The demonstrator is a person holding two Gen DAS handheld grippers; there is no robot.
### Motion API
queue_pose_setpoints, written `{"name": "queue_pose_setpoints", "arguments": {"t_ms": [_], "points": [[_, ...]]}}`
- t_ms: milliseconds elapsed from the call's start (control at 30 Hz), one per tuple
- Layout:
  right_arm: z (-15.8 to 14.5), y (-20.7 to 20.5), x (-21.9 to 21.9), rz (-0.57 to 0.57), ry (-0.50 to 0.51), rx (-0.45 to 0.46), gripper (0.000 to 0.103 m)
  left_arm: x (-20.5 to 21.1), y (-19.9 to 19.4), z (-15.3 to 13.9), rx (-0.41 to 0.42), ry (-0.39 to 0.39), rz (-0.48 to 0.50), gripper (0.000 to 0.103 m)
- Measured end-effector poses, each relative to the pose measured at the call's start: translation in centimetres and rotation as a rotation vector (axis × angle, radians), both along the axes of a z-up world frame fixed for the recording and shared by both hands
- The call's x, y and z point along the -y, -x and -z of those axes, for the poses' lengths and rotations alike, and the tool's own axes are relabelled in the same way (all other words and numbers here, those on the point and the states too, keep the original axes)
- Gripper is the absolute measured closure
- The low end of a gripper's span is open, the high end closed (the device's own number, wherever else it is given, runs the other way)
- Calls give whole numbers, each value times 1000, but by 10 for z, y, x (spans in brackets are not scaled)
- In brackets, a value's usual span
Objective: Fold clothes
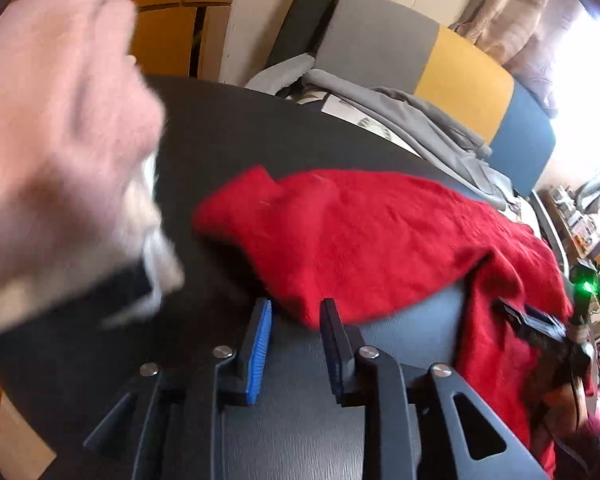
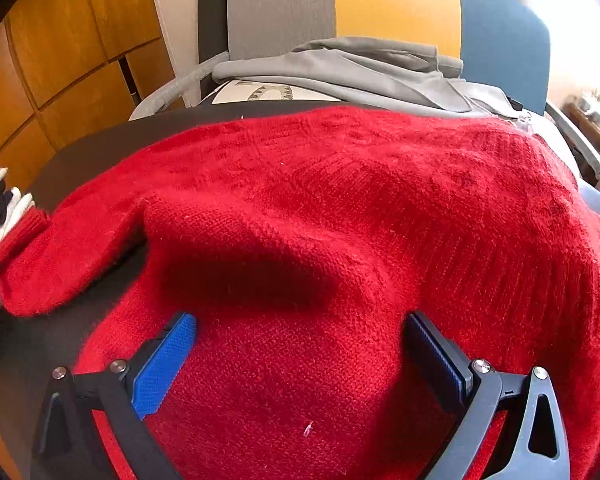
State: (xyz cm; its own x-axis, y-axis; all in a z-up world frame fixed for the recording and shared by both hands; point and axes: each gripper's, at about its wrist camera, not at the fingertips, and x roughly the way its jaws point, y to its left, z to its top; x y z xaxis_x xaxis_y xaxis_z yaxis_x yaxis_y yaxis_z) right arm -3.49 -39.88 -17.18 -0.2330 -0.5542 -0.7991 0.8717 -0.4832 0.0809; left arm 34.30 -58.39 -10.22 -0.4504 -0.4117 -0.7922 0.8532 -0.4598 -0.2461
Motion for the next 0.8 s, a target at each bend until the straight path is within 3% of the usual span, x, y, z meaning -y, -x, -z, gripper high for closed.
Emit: {"name": "queue_pose_setpoints", "arguments": {"t_ms": [67, 400, 533, 600, 800], "points": [[0, 1, -2, 0, 6, 1, 0, -17, 0, 1, 14, 12, 28, 75], [2, 0, -1, -1, -8, -13, 0, -7, 76, -7, 34, 94, 176, 70], [3, -2, 2, 5, -24, -24, 0, 49, 81, 37, 241, 22, 18, 67], [4, -3, 6, 17, -42, -33, 0, 66, 68, 40, 228, 56, -37, 66], [2, -4, 9, 32, -45, -39, 0, 88, 63, 33, 277, -13, -136, 69]]}}
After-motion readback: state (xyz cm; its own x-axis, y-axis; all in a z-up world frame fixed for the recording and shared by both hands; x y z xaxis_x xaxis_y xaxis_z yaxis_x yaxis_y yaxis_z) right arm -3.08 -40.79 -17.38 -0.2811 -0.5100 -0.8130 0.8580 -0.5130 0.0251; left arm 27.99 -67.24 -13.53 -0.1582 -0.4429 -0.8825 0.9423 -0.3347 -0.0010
